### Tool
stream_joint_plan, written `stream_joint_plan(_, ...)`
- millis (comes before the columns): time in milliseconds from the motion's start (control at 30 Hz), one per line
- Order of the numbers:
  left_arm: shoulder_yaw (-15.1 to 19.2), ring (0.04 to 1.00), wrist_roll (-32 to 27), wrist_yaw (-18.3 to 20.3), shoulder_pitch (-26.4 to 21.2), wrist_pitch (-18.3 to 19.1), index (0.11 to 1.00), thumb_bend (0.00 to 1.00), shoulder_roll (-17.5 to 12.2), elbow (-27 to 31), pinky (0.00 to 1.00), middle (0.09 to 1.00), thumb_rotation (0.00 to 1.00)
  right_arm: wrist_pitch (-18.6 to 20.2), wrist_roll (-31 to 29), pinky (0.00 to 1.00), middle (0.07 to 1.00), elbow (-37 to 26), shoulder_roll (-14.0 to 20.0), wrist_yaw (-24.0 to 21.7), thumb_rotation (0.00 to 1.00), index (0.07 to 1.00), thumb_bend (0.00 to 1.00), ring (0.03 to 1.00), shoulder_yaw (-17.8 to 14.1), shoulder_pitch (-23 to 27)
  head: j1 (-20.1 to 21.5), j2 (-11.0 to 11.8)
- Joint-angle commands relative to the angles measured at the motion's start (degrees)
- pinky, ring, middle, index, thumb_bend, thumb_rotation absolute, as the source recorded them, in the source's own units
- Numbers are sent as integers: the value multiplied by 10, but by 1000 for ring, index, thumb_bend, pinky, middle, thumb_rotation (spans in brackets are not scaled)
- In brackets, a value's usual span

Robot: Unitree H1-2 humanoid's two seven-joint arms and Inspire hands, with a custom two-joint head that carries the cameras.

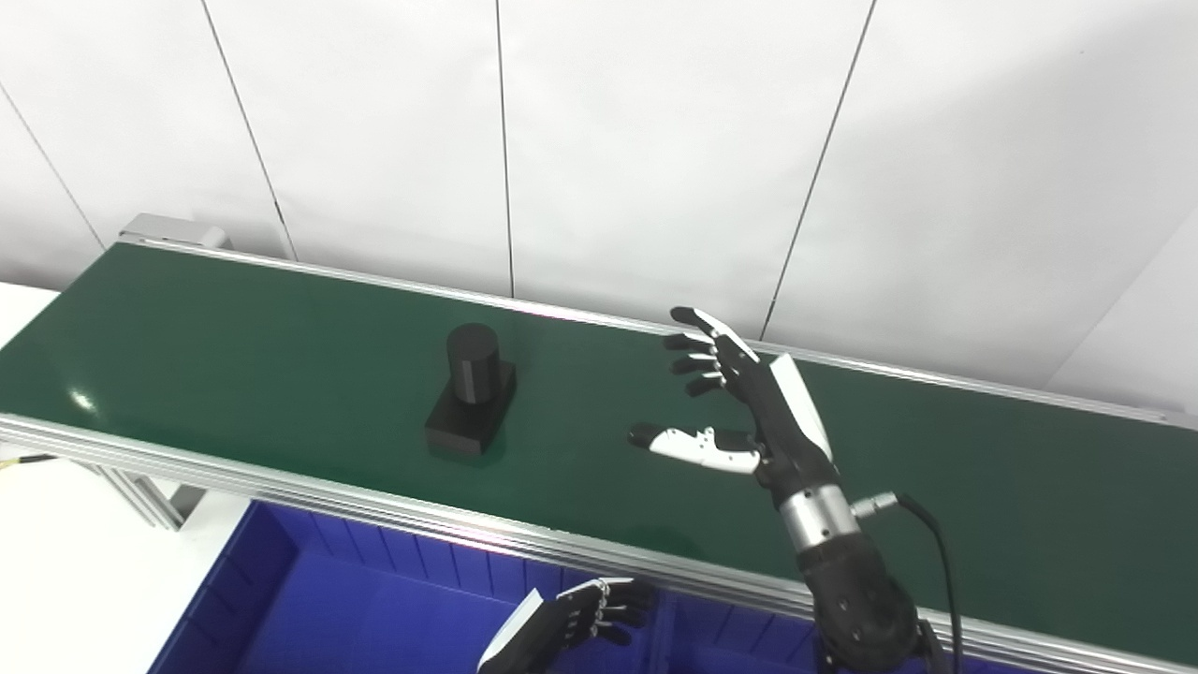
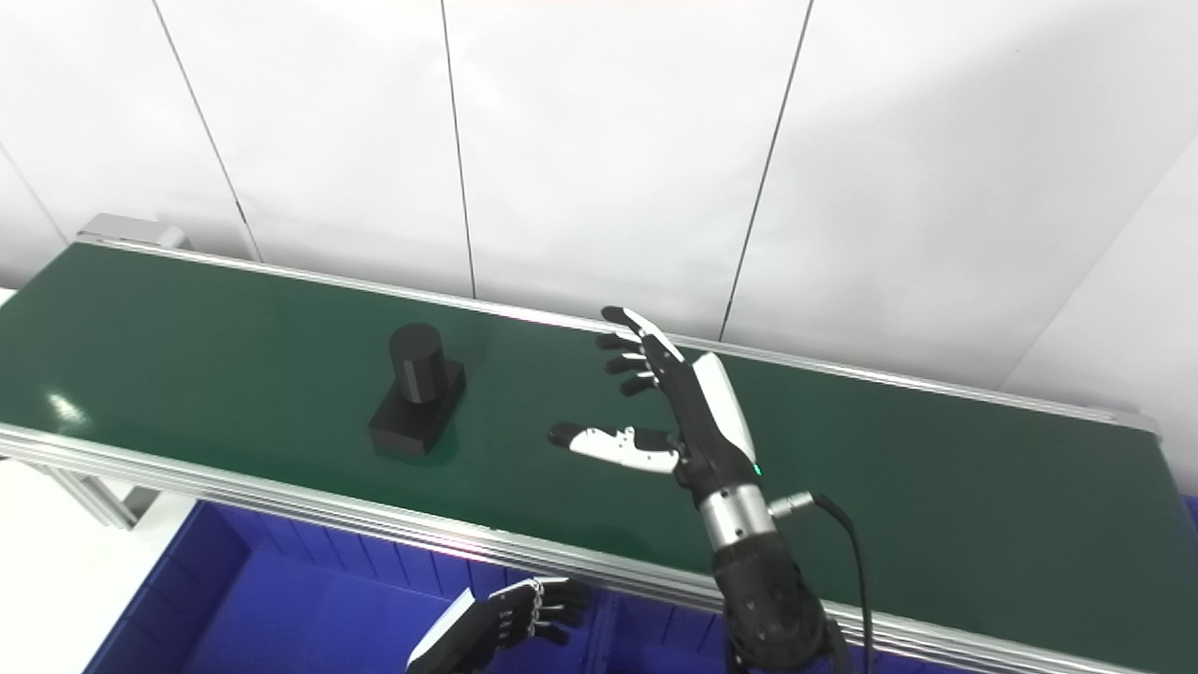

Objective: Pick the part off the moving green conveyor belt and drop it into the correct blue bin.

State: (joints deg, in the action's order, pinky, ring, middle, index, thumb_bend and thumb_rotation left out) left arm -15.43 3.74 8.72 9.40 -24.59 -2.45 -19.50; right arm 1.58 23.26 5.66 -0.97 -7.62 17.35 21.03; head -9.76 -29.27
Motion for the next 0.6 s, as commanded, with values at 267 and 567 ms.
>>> stream_joint_plan(267, -3, 731, -11, -32, 24, -23, 758, 921, 8, 43, 650, 768, 318, 57, 32, 596, 805, 75, -33, -1, 411, 890, 786, 724, 27, 105, 1, -2)
stream_joint_plan(567, 22, 723, -59, 6, 62, -23, 751, 925, 32, 69, 651, 759, 259, 60, 49, 585, 812, 179, -54, 9, 433, 896, 801, 712, 48, 169, 4, -6)
